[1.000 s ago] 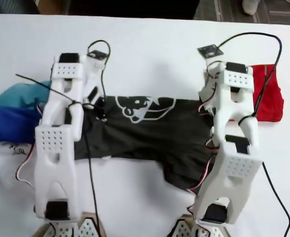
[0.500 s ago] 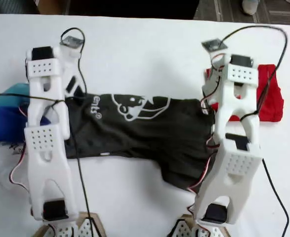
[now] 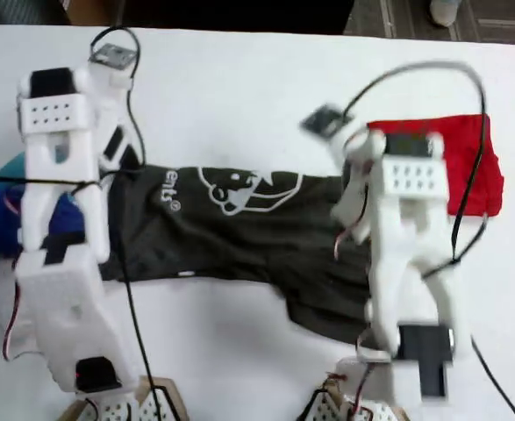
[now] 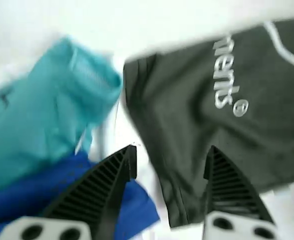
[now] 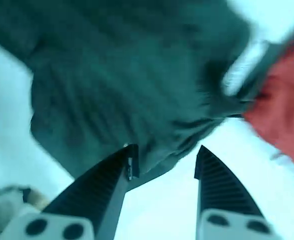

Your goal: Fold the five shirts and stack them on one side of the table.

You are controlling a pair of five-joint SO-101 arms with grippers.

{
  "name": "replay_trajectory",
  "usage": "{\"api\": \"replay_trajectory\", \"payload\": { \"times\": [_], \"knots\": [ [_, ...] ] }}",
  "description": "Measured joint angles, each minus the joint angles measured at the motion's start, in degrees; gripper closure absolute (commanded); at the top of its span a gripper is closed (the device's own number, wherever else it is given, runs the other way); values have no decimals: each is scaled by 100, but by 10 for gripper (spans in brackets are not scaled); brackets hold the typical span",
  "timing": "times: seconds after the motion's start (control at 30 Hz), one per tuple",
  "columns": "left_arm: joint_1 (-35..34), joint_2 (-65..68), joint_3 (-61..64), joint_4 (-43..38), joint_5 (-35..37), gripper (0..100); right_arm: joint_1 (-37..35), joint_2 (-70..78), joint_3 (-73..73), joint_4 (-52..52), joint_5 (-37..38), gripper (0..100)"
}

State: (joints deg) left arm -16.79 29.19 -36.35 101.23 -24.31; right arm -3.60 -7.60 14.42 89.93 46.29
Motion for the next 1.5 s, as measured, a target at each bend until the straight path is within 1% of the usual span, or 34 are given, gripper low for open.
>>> {"api": "replay_trajectory", "payload": {
  "times": [0.1, 0.17, 0.27, 0.37, 0.57, 0.63, 0.73, 0.83, 0.97, 1.13, 1.33, 1.4, 1.5],
  "knots": [
    [-193, -422, 765, -88, 0, 758, -413, -826, 1442, -334, 360, 805],
    [-343, -563, 1204, -211, 0, 758, -651, -1196, 2224, -545, 475, 804],
    [-431, -615, 1653, -396, 0, 758, -844, -1433, 3051, -897, 519, 804],
    [-404, -624, 1776, -431, 0, 758, -1011, -1468, 3648, -1327, 527, 804],
    [-404, -624, 1776, -440, 0, 758, -1064, -1468, 4255, -1925, 527, 810],
    [-404, -624, 1776, -440, 0, 758, -1064, -1477, 4264, -2163, 527, 848],
    [-404, -624, 1776, -440, 0, 758, -809, -1477, 4281, -2497, 527, 979],
    [-404, -624, 1776, -440, 0, 758, -536, -1495, 4281, -2716, 527, 976],
    [-404, -624, 1776, -440, 0, 758, -404, -1635, 4281, -2716, 527, 976],
    [-404, -624, 1776, -440, 0, 758, -404, -2224, 4299, -2251, 563, 976],
    [-404, -624, 1776, -440, 0, 758, -404, -3305, 4563, -1275, 1292, 975],
    [-404, -624, 1776, -440, 0, 758, -404, -3587, 4800, -1196, 1477, 972],
    [-404, -624, 1776, -440, 0, 758, -404, -3842, 5152, -1187, 1565, 971]
  ]
}}
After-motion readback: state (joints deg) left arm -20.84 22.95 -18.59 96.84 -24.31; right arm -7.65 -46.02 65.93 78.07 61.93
